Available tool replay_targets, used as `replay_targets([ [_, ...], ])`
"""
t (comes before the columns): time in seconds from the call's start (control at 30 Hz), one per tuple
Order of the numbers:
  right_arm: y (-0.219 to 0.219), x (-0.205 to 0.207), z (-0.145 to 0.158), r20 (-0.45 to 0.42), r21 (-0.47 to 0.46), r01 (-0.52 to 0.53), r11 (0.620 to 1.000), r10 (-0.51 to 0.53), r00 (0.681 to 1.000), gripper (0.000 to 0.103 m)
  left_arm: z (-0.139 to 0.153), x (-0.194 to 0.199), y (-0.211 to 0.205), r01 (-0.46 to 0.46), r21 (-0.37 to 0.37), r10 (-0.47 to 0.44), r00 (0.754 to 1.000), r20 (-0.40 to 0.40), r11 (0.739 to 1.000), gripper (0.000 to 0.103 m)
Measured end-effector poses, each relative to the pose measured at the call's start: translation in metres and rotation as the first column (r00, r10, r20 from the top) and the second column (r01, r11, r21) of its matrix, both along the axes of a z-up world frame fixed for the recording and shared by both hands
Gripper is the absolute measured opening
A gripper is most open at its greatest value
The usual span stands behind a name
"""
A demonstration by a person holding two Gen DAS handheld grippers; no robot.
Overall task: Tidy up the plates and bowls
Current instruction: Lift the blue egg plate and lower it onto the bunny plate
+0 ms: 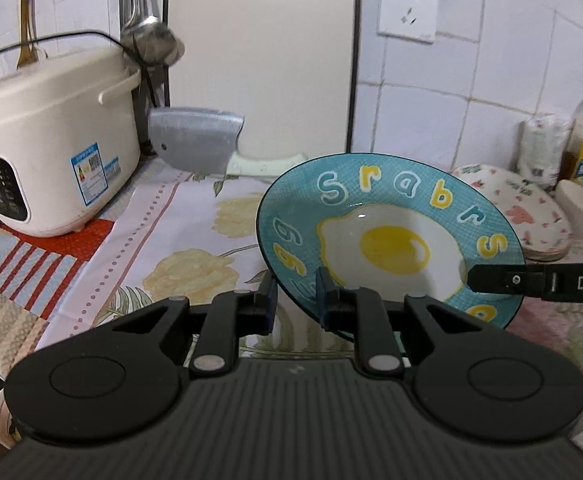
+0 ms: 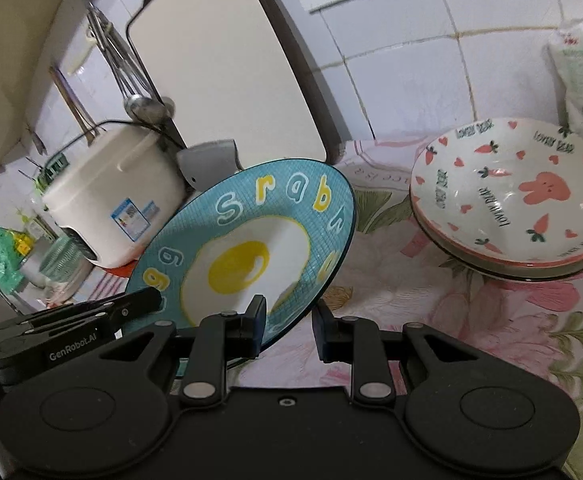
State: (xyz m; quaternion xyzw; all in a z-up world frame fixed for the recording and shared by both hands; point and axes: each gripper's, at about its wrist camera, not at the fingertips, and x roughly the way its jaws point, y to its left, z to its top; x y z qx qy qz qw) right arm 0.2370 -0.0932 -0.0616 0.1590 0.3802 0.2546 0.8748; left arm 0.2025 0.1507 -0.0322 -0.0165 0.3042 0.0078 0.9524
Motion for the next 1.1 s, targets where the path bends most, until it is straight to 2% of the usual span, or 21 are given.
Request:
replay_targets([
  [0.17,-0.026,-0.021,0.016,0.041,0.02,0.021,1.0,-0.021,0.999,0.03,0.019,-0.017,-0.018,0.029,-0.007,-0.029,0.999,0.032,1.0,0.018],
  [0.57,-0.083,-0.041,0.036,0.098,0.057,0.1,0.993,-0.106,0.99,0.03,0.043,-0.015,-0.076,0.104,0.013,-0.105,0.991,0.081,0.994,0.018],
  [0.73,-0.108,-0.038,0.035,0.096,0.05,0.131,0.99,-0.135,0.986,0.03,0.036,-0.004,-0.103,0.15,0.014,-0.15,0.984,0.096,0.989,0.018],
  [0.93,-0.134,-0.028,0.025,0.073,0.045,0.179,0.983,-0.182,0.981,0.031,0.017,0.021,-0.126,0.191,-0.036,-0.188,0.98,0.07,0.981,0.018],
  [1.1,-0.148,-0.008,0.011,0.037,0.025,0.2,0.98,-0.2,0.979,0.031,0.001,0.046,-0.143,0.205,-0.04,-0.203,0.978,0.058,0.978,0.018],
])
